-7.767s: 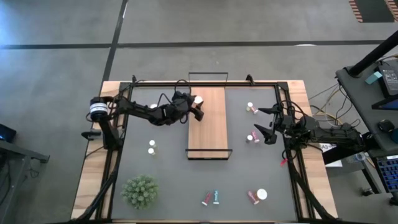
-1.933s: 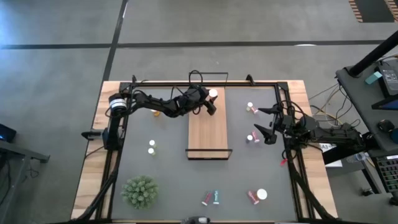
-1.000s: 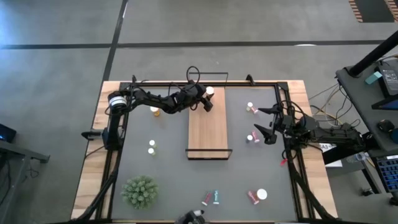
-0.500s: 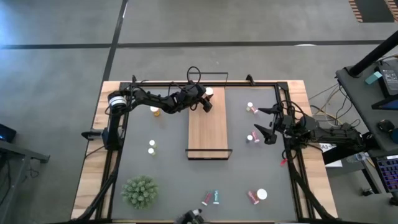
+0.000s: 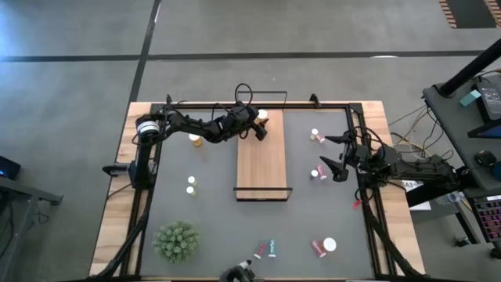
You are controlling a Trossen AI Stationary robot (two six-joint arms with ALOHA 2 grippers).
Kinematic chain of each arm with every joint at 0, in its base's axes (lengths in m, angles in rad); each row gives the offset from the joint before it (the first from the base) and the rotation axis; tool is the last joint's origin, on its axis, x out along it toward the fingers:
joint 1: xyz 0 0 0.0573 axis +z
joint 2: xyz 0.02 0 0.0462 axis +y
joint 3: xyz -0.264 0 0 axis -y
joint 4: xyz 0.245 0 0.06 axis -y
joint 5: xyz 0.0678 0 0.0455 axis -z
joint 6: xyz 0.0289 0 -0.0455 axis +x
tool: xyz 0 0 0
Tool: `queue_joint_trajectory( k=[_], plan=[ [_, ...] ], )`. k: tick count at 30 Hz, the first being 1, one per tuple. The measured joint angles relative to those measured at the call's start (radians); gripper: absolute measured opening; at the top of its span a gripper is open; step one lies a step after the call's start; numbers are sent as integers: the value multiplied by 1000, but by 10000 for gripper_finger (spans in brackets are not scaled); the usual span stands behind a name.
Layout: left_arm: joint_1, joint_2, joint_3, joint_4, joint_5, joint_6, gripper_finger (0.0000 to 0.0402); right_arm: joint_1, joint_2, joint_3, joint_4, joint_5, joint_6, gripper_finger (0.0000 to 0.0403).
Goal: Pick and place medicine bottles onto shelf by color
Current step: Put the top right orange pill bottle on the shelf, then put the top orange pill bottle on the shelf aligned with the other orange pill bottle
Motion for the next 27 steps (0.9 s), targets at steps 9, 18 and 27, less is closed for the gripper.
queue_joint_trajectory(
  k=[9, 18, 27],
  plan=[
    [-6, -59, -18, -4, 0, -1, 284, 0, 0, 0, 0, 0, 0, 350],
    [-32, -202, -59, -169, -1, 1, 284, 0, 0, 0, 0, 0, 0, 350],
    [-122, -459, -123, -515, -136, -103, 284, 0, 0, 0, 0, 0, 0, 350]
  ],
)
